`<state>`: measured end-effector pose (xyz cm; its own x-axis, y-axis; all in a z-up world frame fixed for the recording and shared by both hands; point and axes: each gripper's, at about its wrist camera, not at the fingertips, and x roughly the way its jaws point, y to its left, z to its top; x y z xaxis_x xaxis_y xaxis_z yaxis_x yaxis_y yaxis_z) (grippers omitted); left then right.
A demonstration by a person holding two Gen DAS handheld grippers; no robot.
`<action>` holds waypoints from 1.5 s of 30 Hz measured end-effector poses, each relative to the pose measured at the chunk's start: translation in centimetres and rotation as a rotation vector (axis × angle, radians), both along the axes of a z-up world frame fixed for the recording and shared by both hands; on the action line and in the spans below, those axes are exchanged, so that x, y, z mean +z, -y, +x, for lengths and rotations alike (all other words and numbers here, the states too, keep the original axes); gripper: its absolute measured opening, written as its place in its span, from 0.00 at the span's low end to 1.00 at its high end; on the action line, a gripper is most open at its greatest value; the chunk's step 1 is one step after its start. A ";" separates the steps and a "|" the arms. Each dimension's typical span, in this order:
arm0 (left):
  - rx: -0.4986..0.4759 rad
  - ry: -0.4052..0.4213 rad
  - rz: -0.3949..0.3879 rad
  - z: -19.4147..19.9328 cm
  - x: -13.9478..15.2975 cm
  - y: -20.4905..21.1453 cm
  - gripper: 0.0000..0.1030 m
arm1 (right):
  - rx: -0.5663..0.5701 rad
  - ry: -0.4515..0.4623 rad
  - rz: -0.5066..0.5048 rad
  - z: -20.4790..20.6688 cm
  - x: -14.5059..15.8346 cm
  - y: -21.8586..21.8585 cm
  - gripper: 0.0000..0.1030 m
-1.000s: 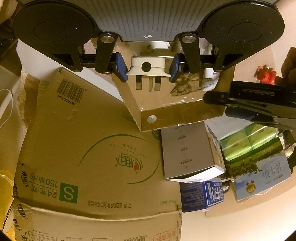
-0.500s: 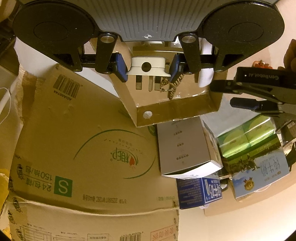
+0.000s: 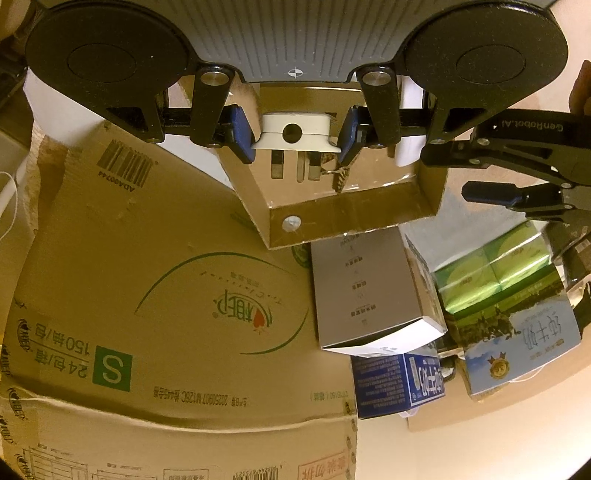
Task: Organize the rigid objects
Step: 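Open the left tool to drop the hook while the right tool releases the plug into the tray, then withdraw both tools from the tray toward the red cat figure and green jar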
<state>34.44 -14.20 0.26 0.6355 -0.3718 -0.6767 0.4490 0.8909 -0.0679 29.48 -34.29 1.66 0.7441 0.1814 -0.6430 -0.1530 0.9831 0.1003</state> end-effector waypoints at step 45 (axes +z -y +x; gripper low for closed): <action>0.043 0.014 0.005 -6.2 2.0 -4.1 0.61 | -0.038 -0.048 0.075 -4.6 0.8 -2.4 0.73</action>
<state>28.25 -10.09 2.22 0.6602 -0.3404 -0.6695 0.4108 0.9099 -0.0575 24.87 -31.89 2.46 0.7199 0.2029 -0.6638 -0.1092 0.9775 0.1803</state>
